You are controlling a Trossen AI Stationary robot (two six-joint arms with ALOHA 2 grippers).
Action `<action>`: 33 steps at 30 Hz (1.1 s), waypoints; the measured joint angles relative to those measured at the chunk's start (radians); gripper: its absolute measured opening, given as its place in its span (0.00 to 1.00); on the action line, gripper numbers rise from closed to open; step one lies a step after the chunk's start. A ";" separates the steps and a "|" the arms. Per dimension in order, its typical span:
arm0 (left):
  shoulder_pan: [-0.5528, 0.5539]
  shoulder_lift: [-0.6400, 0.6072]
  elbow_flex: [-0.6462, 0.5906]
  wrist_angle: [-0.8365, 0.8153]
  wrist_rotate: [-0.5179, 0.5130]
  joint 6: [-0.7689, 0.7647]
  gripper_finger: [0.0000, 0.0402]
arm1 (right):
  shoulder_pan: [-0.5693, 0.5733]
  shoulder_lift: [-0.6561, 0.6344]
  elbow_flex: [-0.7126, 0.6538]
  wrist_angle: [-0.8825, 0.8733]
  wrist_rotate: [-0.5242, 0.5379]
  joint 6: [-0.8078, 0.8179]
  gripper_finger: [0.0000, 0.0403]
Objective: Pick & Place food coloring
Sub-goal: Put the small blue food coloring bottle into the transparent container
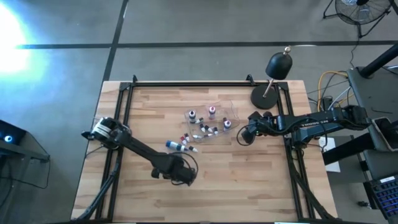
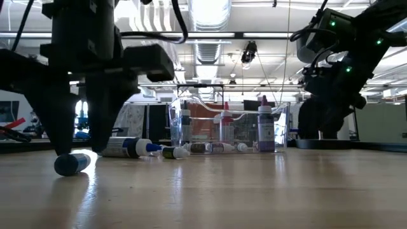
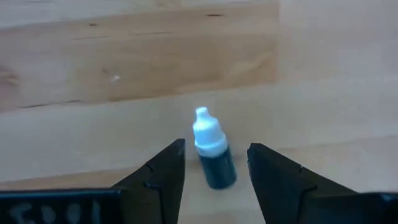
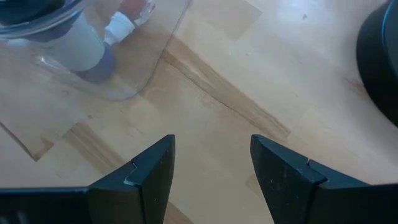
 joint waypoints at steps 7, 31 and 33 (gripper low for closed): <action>0.010 0.032 -0.007 -0.004 -0.035 -0.005 0.37 | 0.000 0.000 0.000 0.001 0.000 -0.001 0.50; 0.032 0.006 -0.014 -0.094 -0.004 0.162 0.00 | 0.000 0.000 0.000 0.003 -0.001 0.003 0.50; 0.037 0.002 -0.014 -0.116 -0.008 0.189 0.00 | 0.000 0.000 0.000 0.003 -0.001 0.002 0.50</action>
